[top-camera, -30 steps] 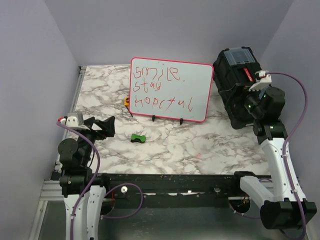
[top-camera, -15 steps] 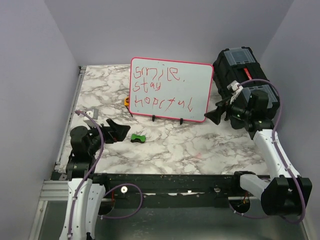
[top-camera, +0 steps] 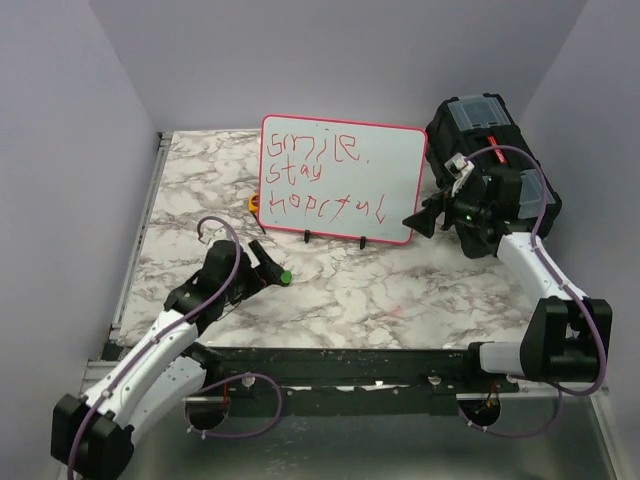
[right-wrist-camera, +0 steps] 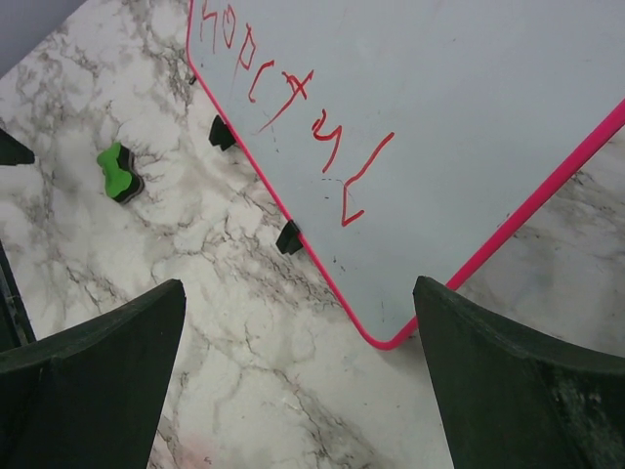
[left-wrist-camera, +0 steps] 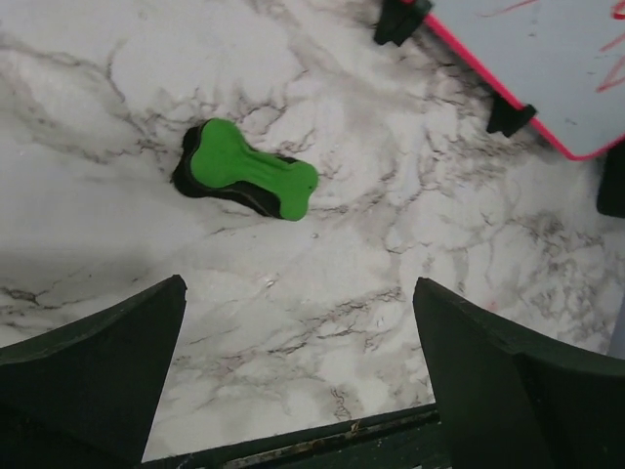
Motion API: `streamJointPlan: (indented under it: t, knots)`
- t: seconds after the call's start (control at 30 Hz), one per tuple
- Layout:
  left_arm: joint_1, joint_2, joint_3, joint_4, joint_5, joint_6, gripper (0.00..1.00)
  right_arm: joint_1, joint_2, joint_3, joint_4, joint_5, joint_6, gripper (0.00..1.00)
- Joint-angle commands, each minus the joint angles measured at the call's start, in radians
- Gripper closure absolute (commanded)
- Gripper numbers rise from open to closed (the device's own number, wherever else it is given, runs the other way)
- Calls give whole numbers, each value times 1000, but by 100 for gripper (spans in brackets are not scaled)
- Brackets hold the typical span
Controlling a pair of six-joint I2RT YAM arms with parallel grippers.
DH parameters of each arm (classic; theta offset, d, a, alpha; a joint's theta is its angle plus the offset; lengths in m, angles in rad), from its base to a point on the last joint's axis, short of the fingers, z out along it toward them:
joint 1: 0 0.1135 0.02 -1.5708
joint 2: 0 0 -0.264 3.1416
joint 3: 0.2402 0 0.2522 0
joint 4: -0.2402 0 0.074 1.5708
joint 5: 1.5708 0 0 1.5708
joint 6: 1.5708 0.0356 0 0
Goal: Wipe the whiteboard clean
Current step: Pick up the whiteboard eraser from the center of the board.
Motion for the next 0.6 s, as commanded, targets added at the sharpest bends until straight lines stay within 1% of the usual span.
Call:
streamJointPlan:
  t: [0.0,0.07,0.13,0.27,0.3,0.37,0.4,0.43,0.57]
  knots:
    - [-98,237,116,-114,-269,-283,3,-3,2,-50,54,-36,25,0]
    - [-125,367,218,-225,-314,-375,5,-2,-12,-56,44,-34,13,0]
    - [-135,486,318,-307,-316,-448,5,-2,-26,-55,41,-28,6,0]
    - [-137,656,431,-354,-281,-605,8,-2,-47,-45,20,-20,-6,0]
    - [-137,681,450,-356,-275,-629,11,-2,-52,-45,12,-17,-15,0]
    - [-139,729,477,-377,-261,-687,27,-2,-72,-50,2,-5,-31,0]
    - [-141,744,485,-384,-260,-701,31,-2,-78,-50,-1,1,-36,0]
    - [-145,759,489,-400,-265,-723,33,-2,-86,-49,-3,1,-41,0]
    - [-145,799,486,-411,-282,-751,33,-2,-103,-46,-7,-10,-45,0]
